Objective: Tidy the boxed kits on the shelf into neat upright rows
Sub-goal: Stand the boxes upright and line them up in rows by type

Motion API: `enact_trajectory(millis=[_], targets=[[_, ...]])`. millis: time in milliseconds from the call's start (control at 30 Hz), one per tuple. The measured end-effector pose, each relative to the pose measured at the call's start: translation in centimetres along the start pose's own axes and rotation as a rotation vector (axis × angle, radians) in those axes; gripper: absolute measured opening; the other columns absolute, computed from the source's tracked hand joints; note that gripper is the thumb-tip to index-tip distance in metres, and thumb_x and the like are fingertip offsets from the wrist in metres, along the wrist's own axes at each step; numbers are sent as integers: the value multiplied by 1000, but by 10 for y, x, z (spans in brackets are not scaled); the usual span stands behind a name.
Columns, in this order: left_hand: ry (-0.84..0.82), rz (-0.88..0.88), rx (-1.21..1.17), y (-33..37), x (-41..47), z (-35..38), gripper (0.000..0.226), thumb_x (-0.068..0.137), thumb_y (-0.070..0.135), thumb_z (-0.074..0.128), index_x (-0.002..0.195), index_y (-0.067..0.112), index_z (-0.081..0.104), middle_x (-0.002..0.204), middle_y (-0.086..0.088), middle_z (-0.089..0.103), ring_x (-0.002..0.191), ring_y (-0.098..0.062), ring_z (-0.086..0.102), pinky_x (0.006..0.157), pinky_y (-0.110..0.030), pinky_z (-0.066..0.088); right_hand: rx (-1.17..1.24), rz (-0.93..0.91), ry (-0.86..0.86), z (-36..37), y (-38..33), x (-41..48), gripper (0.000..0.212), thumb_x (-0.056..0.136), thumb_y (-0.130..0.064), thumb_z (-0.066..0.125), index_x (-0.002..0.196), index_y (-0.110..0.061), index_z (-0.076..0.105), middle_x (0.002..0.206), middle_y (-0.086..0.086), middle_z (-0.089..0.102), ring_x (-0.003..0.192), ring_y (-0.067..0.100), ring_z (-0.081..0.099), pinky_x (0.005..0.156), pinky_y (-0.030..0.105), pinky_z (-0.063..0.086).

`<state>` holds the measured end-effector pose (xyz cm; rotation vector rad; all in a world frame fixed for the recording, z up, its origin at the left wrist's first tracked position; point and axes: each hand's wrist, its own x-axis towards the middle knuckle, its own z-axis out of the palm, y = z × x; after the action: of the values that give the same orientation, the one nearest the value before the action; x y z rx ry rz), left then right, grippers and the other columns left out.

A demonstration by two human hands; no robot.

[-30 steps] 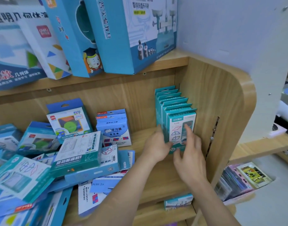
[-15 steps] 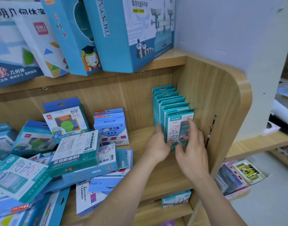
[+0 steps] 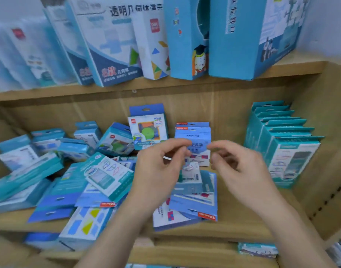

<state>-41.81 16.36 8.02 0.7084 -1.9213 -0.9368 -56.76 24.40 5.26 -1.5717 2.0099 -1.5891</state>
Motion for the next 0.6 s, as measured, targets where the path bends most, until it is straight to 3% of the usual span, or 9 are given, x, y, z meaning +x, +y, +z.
enact_trajectory(millis=[67, 200, 367, 433, 500, 600], targets=[[63, -6, 60, -12, -3, -42, 32, 88, 4, 61, 85, 35, 69, 73, 14, 70, 63, -5, 63, 66, -23, 54, -9, -47, -135, 23, -20, 9, 21, 88, -12, 61, 93, -30, 69, 70, -11, 65, 60, 9, 59, 59, 22, 47], [158, -57, 196, -51, -14, -121, 40, 85, -3, 61, 79, 36, 69, 78, 22, 70, 70, 0, 64, 69, -27, 55, -138, -130, -384, 79, -59, 24, 16, 88, -20, 60, 95, -33, 68, 71, -7, 65, 64, 11, 58, 67, 29, 47], [205, -110, 350, -109, -29, -222, 43, 85, -5, 60, 77, 38, 66, 81, 23, 69, 73, 4, 62, 65, -10, 47, -210, -178, -555, 173, -110, 33, 14, 88, -28, 59, 97, -37, 66, 75, -7, 67, 71, 5, 58, 69, 25, 46], [185, -114, 465, -134, -34, -267, 39, 85, -3, 61, 83, 36, 67, 85, 22, 68, 79, 2, 61, 68, -11, 47, -161, -144, -586, 218, -127, 35, 15, 88, -25, 61, 98, -34, 67, 76, -6, 68, 71, 6, 60, 72, 28, 48], [145, -156, 602, -161, -36, -313, 30, 83, 2, 63, 96, 29, 69, 96, 15, 67, 92, -8, 61, 80, -22, 49, -110, -85, -632, 262, -138, 38, 20, 88, -22, 61, 104, -34, 65, 83, -6, 68, 77, 6, 60, 77, 28, 48], [61, -297, 849, -205, -30, -376, 38, 84, 23, 66, 122, 23, 60, 123, 2, 60, 115, -22, 52, 95, -33, 41, -134, 17, -695, 319, -148, 39, 36, 88, -29, 61, 123, -38, 53, 108, -8, 60, 97, 6, 57, 90, 27, 45]])
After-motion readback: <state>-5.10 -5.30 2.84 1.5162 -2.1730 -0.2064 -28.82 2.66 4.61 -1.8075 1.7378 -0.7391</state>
